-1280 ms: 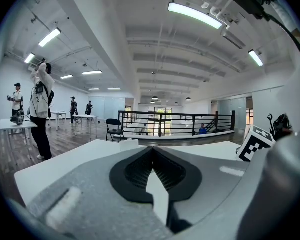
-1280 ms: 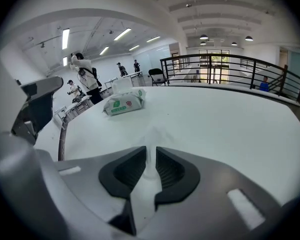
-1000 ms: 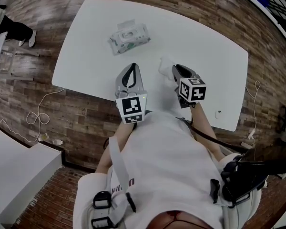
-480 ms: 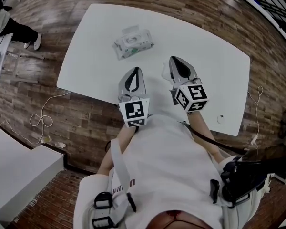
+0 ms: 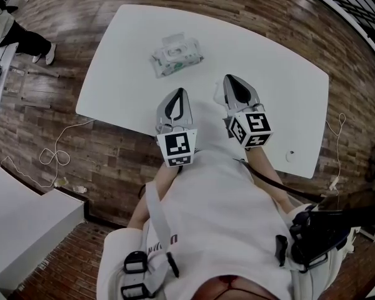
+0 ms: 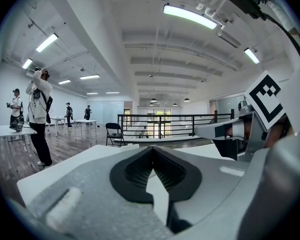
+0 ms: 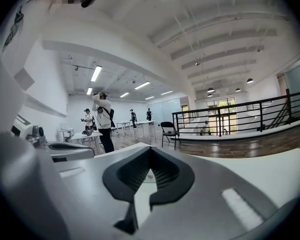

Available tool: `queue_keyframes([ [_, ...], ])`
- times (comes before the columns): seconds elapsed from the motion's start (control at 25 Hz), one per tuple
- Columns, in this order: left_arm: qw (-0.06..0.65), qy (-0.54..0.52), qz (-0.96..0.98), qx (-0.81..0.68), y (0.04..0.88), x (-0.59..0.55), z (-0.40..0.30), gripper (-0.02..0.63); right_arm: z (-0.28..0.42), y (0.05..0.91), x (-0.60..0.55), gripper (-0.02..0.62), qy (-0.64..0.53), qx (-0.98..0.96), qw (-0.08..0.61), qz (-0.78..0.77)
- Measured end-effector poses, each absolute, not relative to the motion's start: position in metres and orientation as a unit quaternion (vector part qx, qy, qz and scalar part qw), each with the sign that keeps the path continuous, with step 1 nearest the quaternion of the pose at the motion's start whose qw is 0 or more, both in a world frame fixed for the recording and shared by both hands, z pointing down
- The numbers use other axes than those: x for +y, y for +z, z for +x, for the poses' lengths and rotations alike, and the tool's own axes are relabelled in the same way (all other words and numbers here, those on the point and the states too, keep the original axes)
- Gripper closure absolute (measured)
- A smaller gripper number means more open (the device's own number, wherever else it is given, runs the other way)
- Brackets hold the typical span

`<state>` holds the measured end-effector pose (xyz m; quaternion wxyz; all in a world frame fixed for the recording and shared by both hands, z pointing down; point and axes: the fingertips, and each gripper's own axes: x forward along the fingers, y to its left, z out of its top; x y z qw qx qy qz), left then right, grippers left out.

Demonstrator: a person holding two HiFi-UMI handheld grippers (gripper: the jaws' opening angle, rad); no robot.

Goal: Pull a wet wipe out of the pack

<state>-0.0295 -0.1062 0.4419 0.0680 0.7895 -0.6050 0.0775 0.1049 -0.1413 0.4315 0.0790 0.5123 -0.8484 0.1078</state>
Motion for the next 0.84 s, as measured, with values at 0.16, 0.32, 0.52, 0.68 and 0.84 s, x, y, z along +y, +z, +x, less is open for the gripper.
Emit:
queue_keyframes([
  [0.16,0.068,0.077,0.79,-0.605,0.442,-0.1066,-0.0298,0.603,0.1028,0.4322,-0.1404,0.591,0.104,-0.851,0.083,0.508],
  [0.32,0.068,0.077,0.789,-0.605,0.4422,-0.1059,-0.0299,0.603,0.1051,0.4343,-0.1404,0.591,0.098,-0.848,0.094,0.512],
  [0.52,0.068,0.077,0.788,-0.607,0.4423,-0.1057,-0.0319,0.603,0.1048,0.4348,-0.1409,0.591,0.097,-0.849,0.097,0.511],
  [0.68,0.07,0.078,0.786,-0.609,0.4426,-0.1049,-0.0335,0.603,0.1024,0.4344,-0.1402,0.591,0.097,-0.851,0.096,0.508],
  [0.84,0.071,0.077,0.785,-0.611,0.4422,-0.1052,-0.0354,0.603,0.0999,0.4343,-0.1406,0.591,0.098,-0.852,0.096,0.505],
])
